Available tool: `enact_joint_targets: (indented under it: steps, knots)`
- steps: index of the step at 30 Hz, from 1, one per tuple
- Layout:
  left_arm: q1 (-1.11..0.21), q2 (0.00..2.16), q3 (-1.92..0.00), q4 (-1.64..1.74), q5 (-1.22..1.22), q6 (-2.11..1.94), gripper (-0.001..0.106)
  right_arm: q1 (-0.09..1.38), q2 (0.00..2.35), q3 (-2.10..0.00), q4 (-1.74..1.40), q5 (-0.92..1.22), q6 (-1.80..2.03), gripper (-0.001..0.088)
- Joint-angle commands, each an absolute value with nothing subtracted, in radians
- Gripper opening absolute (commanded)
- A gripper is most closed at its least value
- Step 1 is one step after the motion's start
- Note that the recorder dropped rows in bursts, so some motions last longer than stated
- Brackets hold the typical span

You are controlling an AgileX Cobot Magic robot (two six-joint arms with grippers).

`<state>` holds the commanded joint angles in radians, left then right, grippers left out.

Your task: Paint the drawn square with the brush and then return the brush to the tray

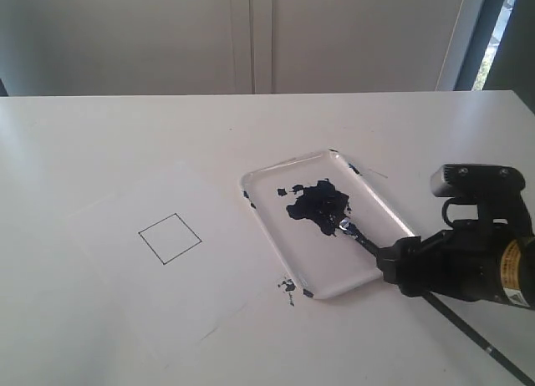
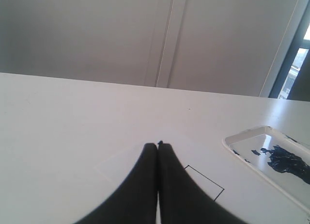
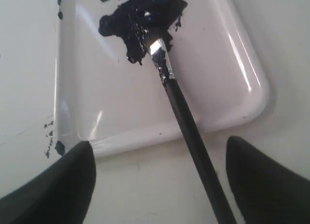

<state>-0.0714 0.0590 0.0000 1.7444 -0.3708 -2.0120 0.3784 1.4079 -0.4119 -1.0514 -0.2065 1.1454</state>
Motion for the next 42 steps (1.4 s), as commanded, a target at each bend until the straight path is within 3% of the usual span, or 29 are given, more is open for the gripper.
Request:
enact_joint_targets:
  steps: [15,33,42]
  knots:
    - [-0.071,0.059,0.0,1.744,-0.371,-2.012,0.0,0.378,1.539,-0.428,-1.051,-0.154,1.144,0.065]
    - [-0.071,0.059,0.0,1.744,-0.371,-2.012,0.0,0.378,1.539,-0.428,-1.044,-0.213,1.154,0.0017]
    - [-0.071,0.059,0.0,1.744,-0.371,-2.012,0.0,0.378,1.539,-0.428,-1.044,-0.25,1.154,0.0]
